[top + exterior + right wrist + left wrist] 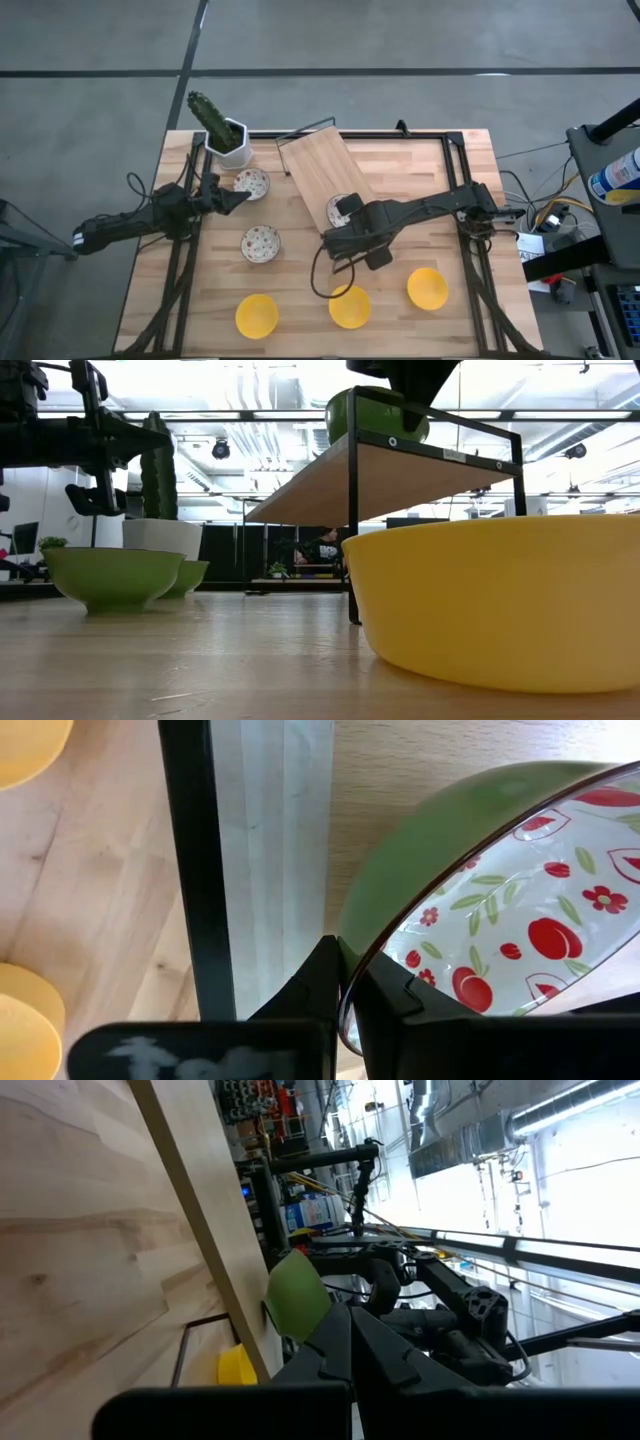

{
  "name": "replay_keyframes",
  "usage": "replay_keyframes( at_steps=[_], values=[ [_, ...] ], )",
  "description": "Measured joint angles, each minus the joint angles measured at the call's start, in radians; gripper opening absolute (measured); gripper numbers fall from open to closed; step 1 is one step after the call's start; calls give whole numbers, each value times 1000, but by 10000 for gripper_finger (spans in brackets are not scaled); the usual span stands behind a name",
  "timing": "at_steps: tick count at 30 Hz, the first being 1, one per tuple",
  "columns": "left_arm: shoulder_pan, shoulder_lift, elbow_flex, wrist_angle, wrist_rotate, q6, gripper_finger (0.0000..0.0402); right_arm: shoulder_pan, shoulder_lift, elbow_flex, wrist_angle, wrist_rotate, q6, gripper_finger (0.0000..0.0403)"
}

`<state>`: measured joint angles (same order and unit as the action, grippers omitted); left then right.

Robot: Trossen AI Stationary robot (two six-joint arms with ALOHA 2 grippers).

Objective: Pick & Place Mini bowls
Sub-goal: Put the top right white patterned bowl on the shelf

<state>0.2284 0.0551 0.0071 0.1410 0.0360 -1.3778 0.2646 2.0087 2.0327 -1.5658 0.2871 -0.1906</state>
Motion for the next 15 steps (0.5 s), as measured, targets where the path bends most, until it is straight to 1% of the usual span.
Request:
replay_keyframes(
  at_steps=[7, 15],
  values=[
    [0, 0, 0, 0, 0, 0, 0, 1, 0, 2, -6, -2, -3, 18],
    [0, 0, -1, 0, 0, 0, 0, 4, -3, 21, -8, -41, 23, 72]
  ],
)
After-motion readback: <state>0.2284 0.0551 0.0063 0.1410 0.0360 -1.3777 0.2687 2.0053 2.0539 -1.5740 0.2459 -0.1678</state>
